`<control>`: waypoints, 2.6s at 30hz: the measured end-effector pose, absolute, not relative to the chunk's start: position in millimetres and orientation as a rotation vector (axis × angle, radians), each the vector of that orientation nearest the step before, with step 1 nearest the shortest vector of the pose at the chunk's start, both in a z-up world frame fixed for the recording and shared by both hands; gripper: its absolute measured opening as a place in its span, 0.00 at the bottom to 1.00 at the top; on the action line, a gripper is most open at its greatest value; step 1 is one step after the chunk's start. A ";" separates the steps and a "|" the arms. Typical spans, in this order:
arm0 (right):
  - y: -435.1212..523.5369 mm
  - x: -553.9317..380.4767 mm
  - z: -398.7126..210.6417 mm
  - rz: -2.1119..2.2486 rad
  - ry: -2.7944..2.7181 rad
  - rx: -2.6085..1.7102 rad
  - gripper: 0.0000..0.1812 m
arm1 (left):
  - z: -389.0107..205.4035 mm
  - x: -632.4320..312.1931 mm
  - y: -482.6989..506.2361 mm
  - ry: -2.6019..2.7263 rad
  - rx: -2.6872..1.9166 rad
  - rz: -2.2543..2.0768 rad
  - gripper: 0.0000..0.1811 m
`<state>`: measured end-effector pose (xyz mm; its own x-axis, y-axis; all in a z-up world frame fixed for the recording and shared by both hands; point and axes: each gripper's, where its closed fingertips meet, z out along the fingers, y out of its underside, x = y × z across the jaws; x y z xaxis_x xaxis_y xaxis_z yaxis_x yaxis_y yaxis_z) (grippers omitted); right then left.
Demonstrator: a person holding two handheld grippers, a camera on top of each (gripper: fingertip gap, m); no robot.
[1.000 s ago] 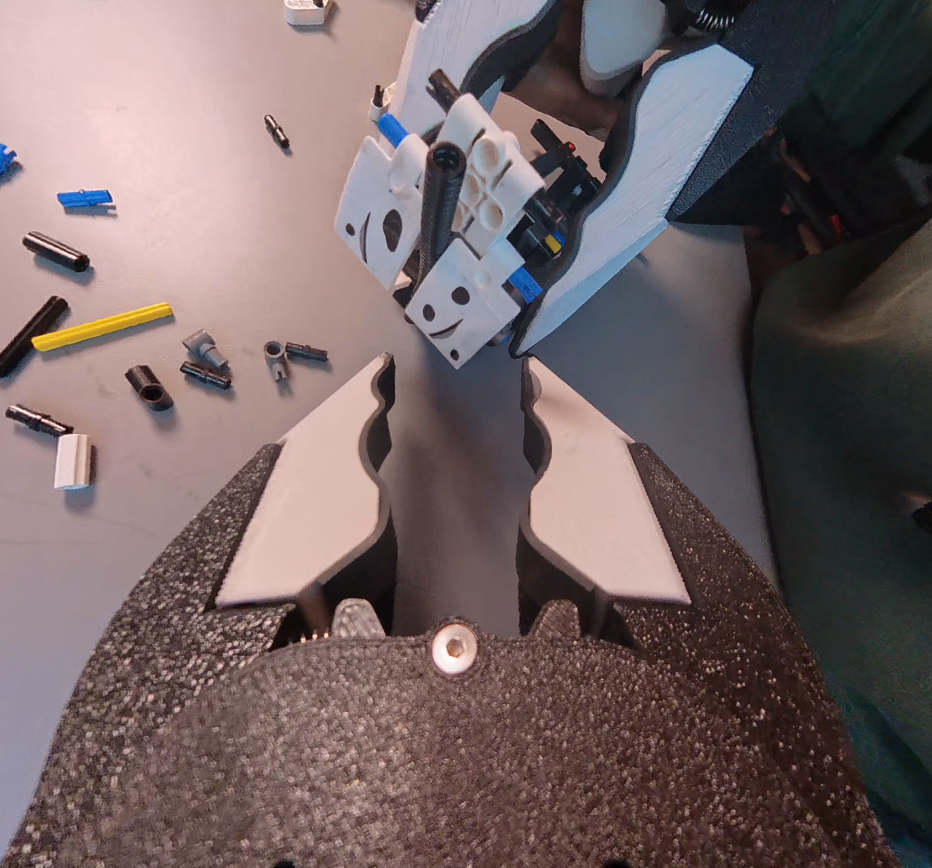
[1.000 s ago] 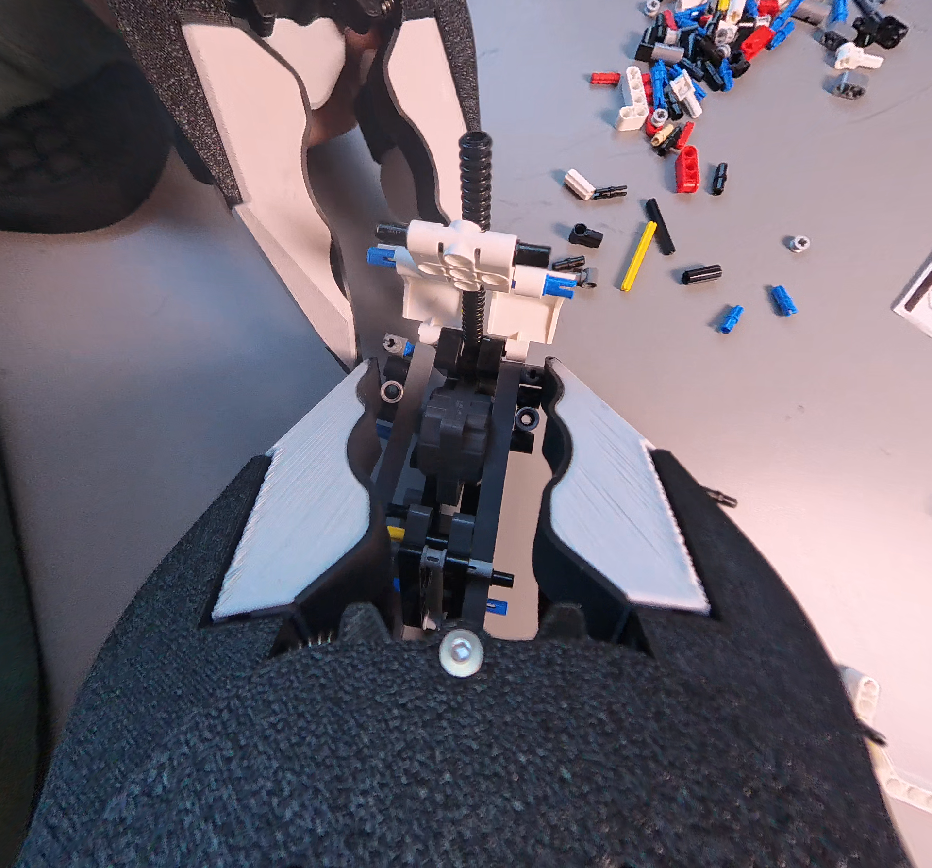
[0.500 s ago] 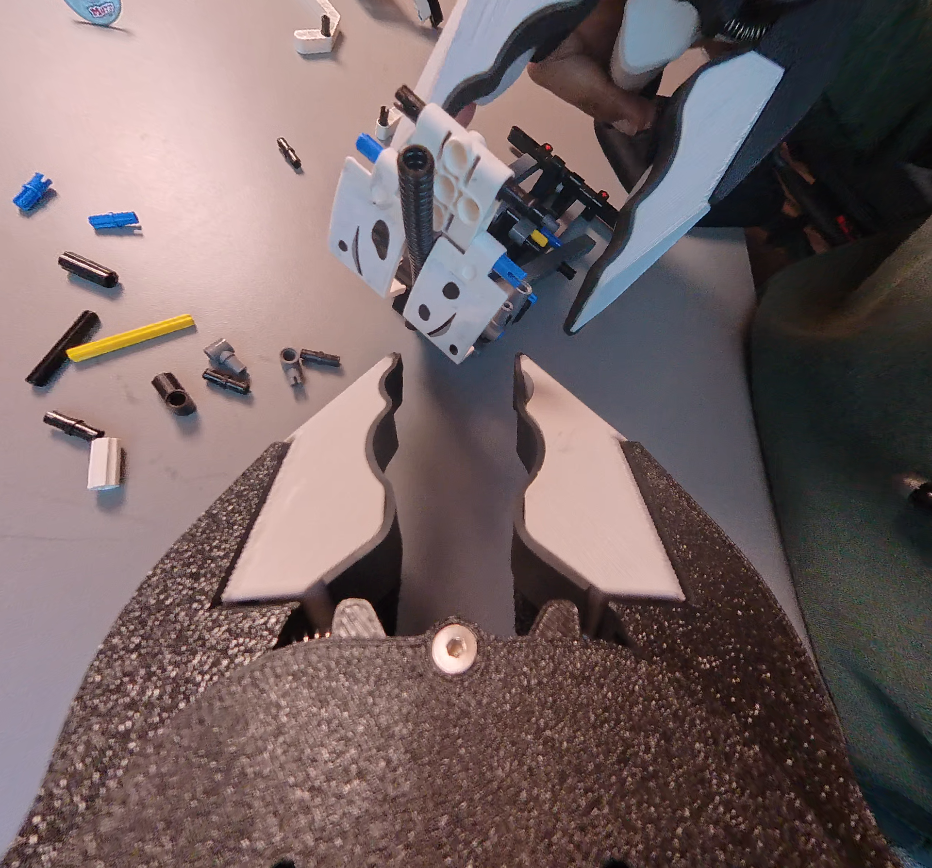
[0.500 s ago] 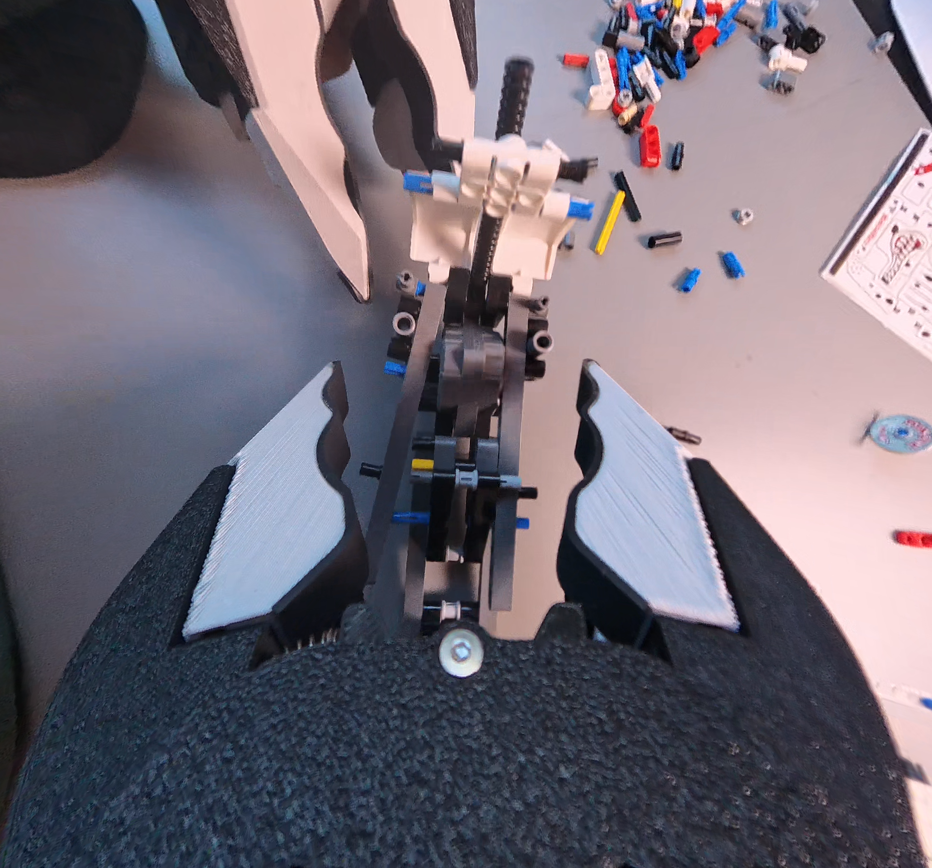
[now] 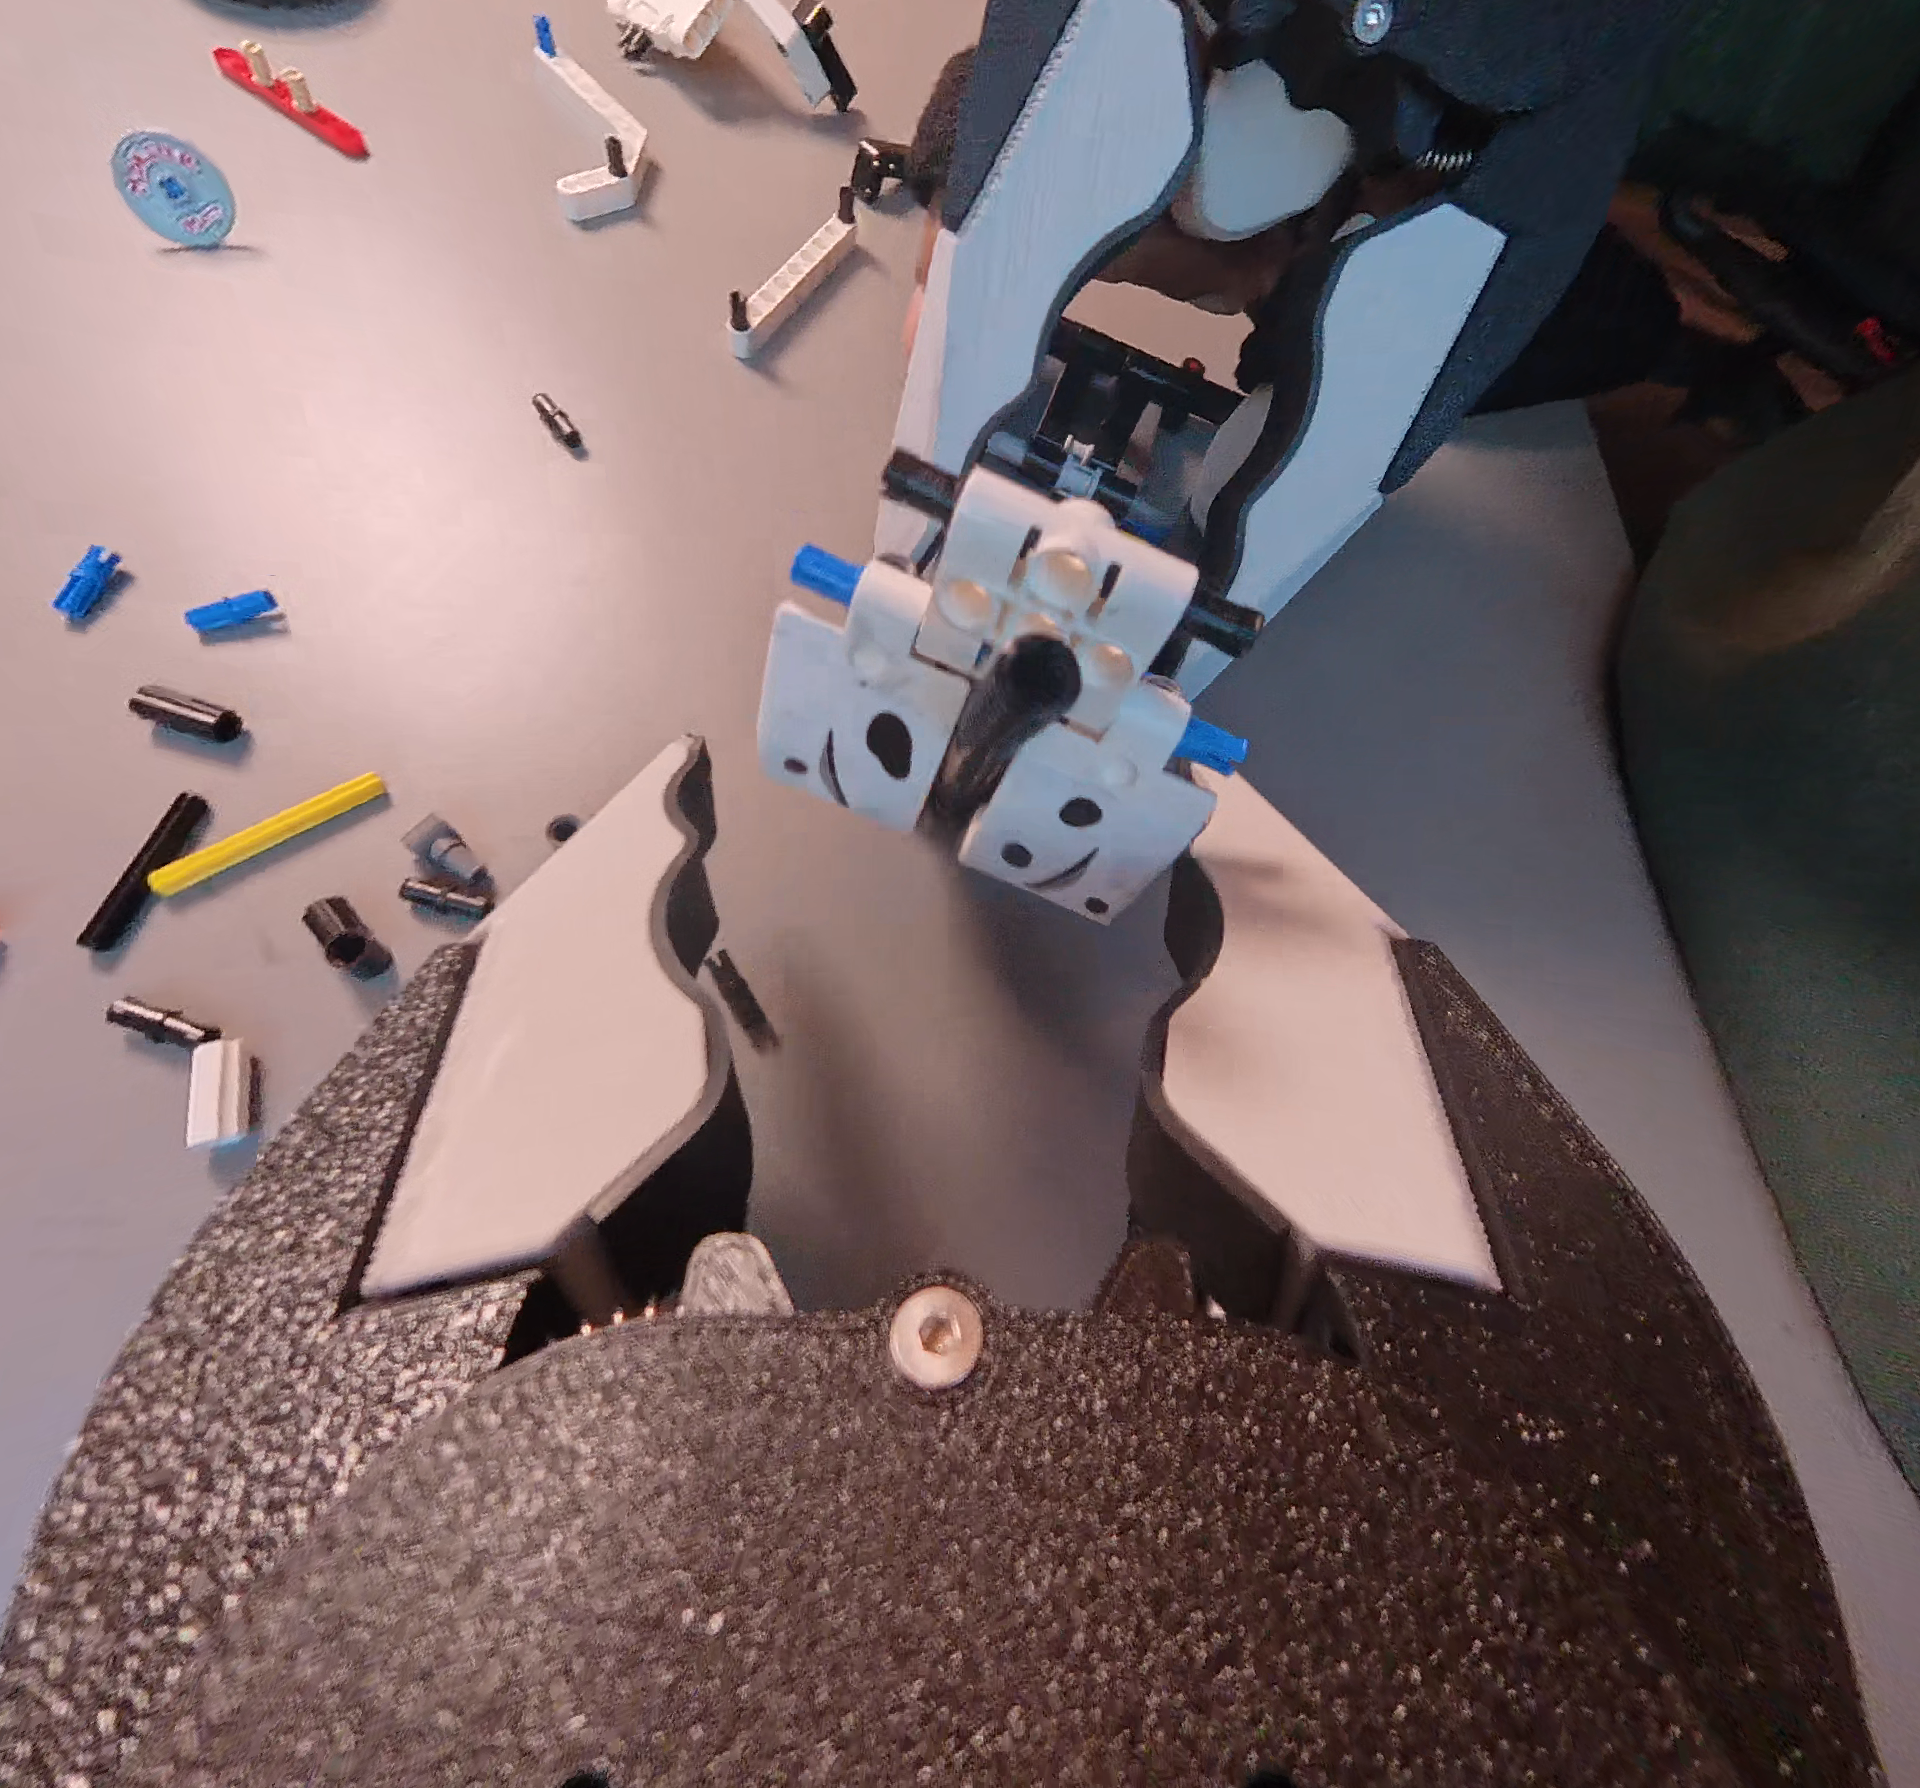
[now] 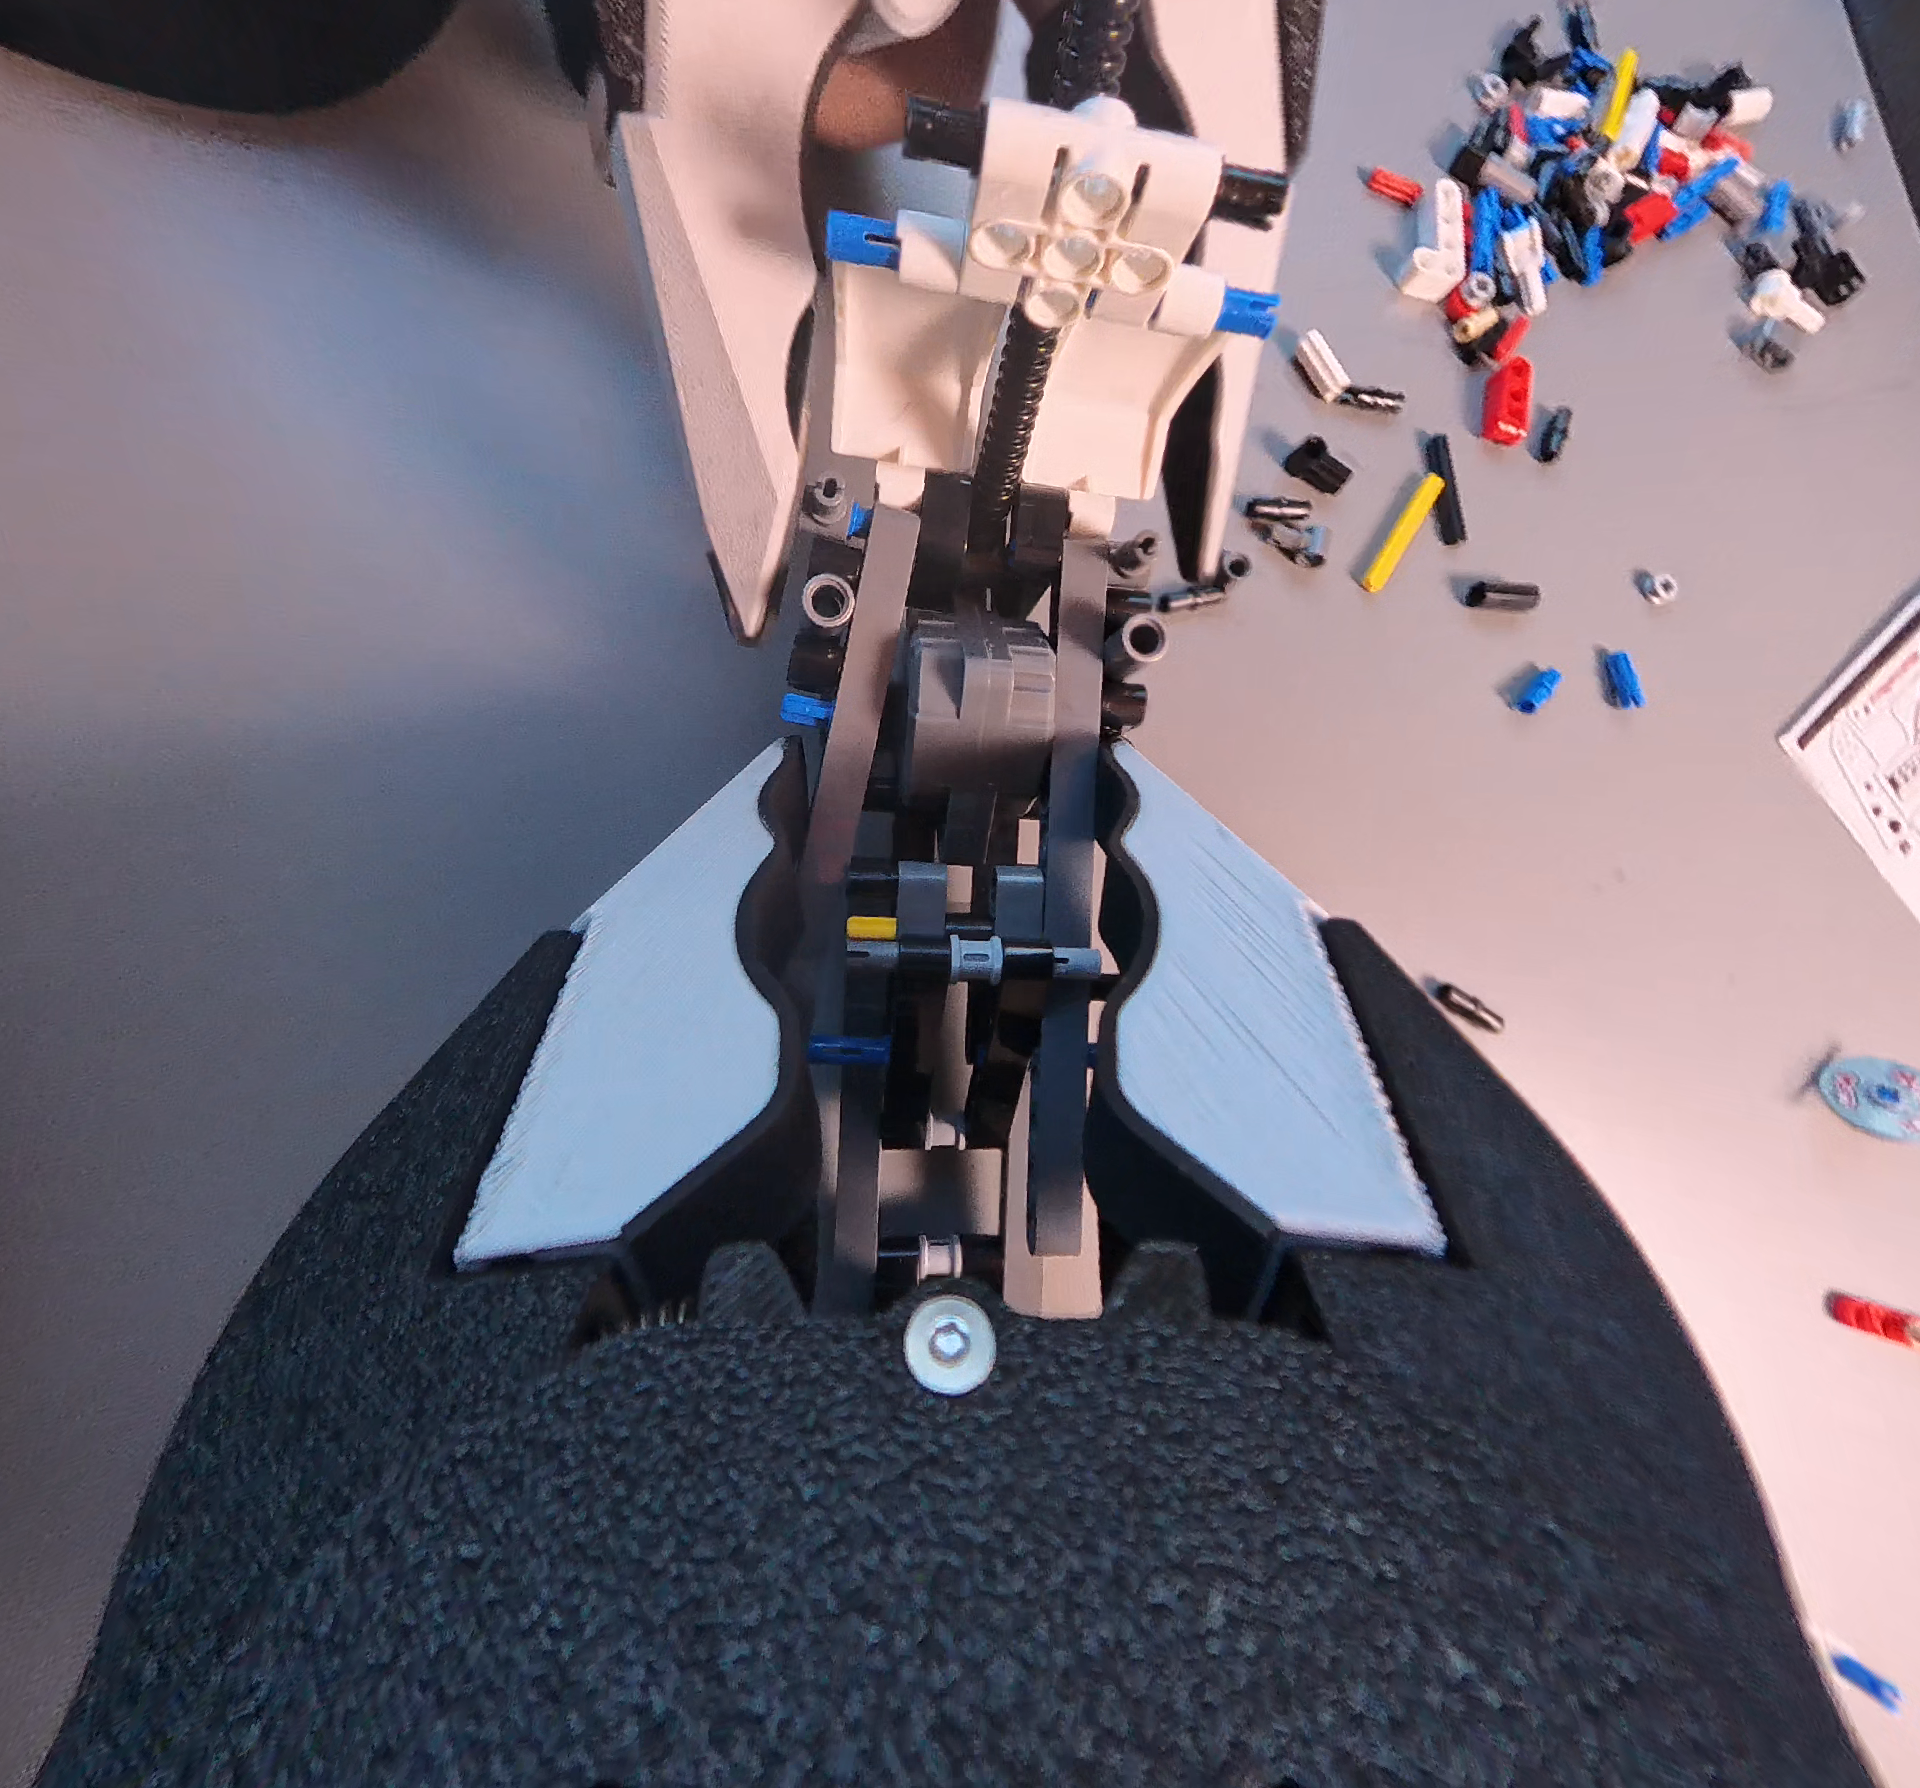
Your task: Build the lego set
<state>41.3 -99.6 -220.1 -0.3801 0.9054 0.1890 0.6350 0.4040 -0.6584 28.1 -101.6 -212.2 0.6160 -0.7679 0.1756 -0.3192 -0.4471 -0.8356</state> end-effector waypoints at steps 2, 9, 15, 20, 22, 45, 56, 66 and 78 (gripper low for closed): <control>-105.2 40.7 -219.6 0.691 -2.157 -1.256 0.30 | -213.1 34.0 -103.8 0.902 -2.004 -0.690 0.49; -106.2 48.3 -212.2 0.756 -2.141 -1.212 0.41 | -214.3 39.5 -107.7 0.980 -1.967 -0.653 0.43; -82.1 82.5 -229.2 0.571 -2.144 -1.302 0.49 | -215.2 38.8 -107.3 0.963 -1.984 -0.677 0.43; -79.1 85.2 -232.8 0.524 -2.121 -1.271 0.39 | -215.9 37.2 -106.3 0.945 -1.997 -0.688 0.43; -78.6 86.8 -230.5 0.522 -2.137 -1.266 0.39 | -217.9 37.8 -108.3 0.964 -2.002 -0.677 0.44; -70.7 102.9 -217.9 0.139 -1.895 -0.930 0.06 | -231.5 36.2 -103.3 0.938 -2.097 -0.581 0.53; -66.6 107.7 -206.4 0.126 -1.874 -0.894 0.06 | -230.5 44.9 -100.1 0.911 -2.121 -0.643 0.46; -71.1 104.4 -208.2 0.265 -1.857 -1.014 0.06 | -223.5 42.7 -102.5 0.838 -2.154 -0.772 0.45; -72.6 71.7 -183.3 0.652 -1.671 -1.392 0.15 | -223.3 39.3 -99.5 0.862 -2.123 -0.667 0.44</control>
<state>71.7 -72.6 -183.3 -0.0257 0.9615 0.2737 0.5221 0.2464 -0.8165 39.3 -99.5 -223.3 0.6393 -0.7471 0.1822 -0.3637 -0.5025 -0.7844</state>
